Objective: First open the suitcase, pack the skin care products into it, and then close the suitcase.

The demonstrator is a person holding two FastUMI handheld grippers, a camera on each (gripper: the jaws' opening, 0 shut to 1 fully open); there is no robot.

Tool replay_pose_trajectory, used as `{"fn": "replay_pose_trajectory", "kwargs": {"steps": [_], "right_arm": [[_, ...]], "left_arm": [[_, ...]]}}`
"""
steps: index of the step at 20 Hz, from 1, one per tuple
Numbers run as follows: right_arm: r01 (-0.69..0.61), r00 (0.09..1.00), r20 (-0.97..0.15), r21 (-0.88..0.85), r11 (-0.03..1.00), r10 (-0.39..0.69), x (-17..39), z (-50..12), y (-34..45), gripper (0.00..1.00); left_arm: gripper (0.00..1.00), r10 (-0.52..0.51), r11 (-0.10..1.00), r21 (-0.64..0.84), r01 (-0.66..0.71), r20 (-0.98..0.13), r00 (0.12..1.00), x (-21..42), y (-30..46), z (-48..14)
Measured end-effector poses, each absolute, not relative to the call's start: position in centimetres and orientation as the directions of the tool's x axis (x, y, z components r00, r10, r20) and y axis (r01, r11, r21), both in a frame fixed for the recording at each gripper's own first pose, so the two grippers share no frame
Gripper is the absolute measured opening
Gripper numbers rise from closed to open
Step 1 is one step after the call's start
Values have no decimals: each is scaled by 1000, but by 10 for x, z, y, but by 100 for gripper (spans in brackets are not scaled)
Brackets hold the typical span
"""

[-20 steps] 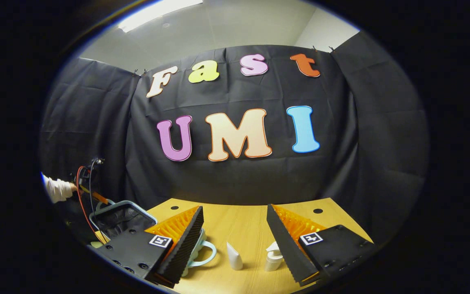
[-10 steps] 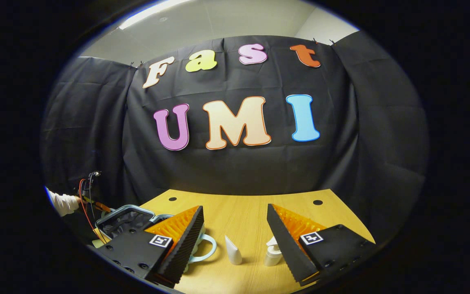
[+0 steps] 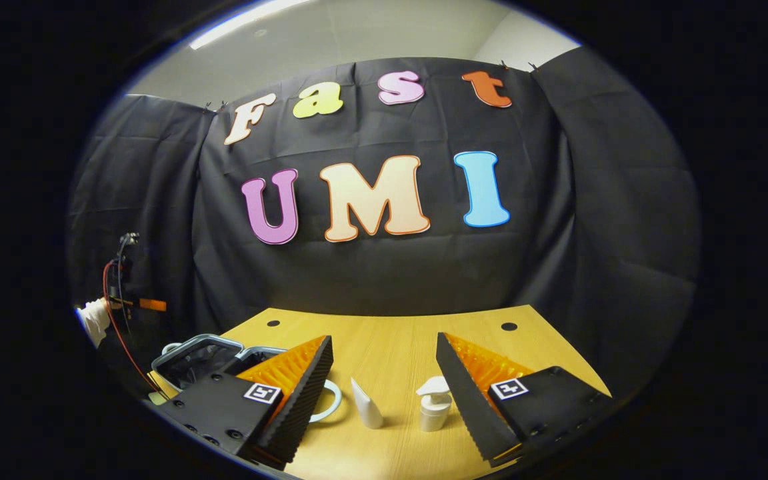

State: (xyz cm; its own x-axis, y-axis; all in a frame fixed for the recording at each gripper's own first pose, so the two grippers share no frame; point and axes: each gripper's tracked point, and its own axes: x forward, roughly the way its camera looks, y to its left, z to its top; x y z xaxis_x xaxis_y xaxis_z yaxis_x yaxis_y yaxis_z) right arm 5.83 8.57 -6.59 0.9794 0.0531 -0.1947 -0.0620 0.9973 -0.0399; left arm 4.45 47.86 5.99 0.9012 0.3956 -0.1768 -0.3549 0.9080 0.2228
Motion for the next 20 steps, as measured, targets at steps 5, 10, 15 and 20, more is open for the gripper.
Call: {"fn": "replay_pose_trajectory", "kwargs": {"steps": [5, 10, 15, 20], "right_arm": [[-58, 975, -216, -37, 998, 49, 61, -79, 64, 98], [-68, 966, -253, -25, 997, 59, 64, -99, 44, 98], [-65, 957, -284, -27, 998, 55, 75, -122, 21, 98], [-69, 948, -312, -33, 997, 55, 85, -152, 7, 98]], "left_arm": [[93, 185, 971, 151, -184, 5, 983, 64, 302, 98], [93, 31, 995, 95, -34, 36, 999, 86, 151, 67], [95, -117, 993, 25, 118, -37, 992, 106, 38, -13], [95, -206, 976, 40, 215, -157, 966, 108, -27, -95]]}}
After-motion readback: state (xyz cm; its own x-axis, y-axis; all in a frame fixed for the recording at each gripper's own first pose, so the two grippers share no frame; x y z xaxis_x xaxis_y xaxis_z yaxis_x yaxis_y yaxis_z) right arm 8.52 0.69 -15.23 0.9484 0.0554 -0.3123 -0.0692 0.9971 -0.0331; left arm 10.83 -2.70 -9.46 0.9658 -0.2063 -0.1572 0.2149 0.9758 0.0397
